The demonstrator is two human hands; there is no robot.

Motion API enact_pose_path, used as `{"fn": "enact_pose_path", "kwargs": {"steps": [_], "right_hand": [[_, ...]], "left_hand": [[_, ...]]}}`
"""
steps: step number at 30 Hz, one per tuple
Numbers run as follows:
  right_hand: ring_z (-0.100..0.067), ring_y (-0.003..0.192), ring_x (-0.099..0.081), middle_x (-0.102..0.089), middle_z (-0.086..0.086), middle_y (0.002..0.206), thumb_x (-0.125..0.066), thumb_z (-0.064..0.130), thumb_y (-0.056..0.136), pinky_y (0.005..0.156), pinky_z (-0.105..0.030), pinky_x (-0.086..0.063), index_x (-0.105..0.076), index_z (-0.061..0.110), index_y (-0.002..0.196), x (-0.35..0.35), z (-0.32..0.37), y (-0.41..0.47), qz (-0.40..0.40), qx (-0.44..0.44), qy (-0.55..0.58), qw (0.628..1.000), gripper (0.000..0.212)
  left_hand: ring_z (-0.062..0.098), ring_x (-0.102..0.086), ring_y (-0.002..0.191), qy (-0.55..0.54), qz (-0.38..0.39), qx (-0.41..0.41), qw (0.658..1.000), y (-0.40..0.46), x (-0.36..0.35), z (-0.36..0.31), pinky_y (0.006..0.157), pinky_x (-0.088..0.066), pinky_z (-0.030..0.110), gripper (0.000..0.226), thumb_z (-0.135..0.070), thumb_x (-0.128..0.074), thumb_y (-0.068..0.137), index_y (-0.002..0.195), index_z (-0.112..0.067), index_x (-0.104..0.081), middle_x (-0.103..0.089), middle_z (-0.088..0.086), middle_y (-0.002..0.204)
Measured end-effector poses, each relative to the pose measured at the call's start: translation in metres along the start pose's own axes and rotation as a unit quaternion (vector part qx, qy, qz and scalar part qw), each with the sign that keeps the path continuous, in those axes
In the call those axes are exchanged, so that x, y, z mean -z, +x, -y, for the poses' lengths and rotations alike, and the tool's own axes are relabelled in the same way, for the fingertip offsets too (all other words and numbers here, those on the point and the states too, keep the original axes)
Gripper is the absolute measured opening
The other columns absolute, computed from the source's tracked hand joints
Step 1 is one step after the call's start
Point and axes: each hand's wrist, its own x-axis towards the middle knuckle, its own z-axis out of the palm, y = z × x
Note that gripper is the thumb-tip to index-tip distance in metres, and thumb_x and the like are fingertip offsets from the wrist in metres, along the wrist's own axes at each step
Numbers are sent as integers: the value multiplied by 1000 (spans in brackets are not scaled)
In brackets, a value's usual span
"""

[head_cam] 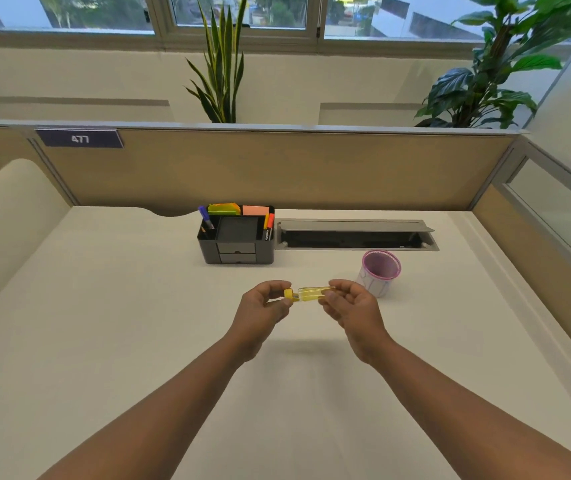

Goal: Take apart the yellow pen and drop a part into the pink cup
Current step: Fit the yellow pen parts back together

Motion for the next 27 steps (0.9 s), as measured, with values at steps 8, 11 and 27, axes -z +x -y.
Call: {"fn": "enact_pose_path", "kwargs": {"steps": [8,11,27], "right_hand": [[-25,95,-77,-81,-4,98,-67,6,97,78,-26,-61,-69,13,113,-12,4,-9,31,-14,8,999,18],[-25,95,-77,-81,-4,98,-67,5,96,78,-26,-61,-69,12,113,-14,6,-11,39,-12,8,999,18],[-26,97,-77,-80,-9,102,-68,2,94,80,-27,-62,-70,12,112,-16,10,-13,72,-13,-13,997,21]], "left_hand": [[37,-69,111,-4,-26,-17,1000,-10,16,1,103,-55,48,24,-1,-70,90,106,-19,-74,-76,10,114],[37,-69,112,-15,-32,-22,999,-11,19,-2,104,-55,49,24,0,-69,91,107,-17,-73,-75,12,115],[31,-76,100,-55,14,8,998,-13,25,-11,87,-62,33,19,-6,-71,91,110,-8,-74,-79,15,104]]}}
